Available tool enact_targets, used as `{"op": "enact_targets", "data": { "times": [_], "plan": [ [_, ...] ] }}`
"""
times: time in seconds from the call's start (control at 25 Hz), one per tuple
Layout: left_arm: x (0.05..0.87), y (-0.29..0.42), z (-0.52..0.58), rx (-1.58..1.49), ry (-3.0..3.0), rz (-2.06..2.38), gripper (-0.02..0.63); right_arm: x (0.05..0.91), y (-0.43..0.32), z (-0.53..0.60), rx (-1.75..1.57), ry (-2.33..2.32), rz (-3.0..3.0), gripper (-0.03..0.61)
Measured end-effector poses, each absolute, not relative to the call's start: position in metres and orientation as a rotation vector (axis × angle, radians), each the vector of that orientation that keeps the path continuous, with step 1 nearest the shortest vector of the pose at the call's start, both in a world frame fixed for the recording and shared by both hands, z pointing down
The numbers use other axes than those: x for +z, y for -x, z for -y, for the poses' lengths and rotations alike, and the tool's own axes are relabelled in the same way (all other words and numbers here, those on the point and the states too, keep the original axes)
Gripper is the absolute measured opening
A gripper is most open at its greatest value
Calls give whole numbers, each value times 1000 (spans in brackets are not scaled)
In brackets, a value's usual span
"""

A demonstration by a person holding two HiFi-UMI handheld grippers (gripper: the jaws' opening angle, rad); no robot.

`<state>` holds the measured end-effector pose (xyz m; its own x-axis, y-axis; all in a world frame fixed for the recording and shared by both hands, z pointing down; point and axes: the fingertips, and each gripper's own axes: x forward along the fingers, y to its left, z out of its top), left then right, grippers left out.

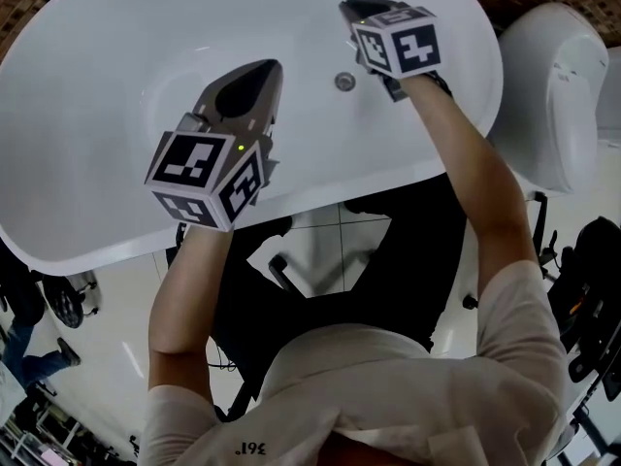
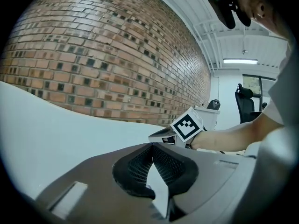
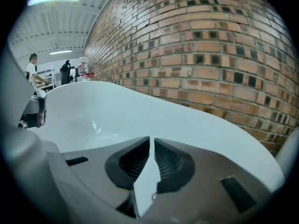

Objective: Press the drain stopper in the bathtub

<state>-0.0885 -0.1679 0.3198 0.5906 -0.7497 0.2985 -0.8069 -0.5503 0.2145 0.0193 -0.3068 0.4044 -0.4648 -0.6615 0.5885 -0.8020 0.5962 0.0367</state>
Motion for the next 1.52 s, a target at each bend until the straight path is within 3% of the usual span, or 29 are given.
{"op": "enact_targets", "data": {
  "times": [1.52],
  "plan": [
    [518,52,243,658,-2192,1011,5,724,-34,333,674,-872,1825,23]
  ]
}}
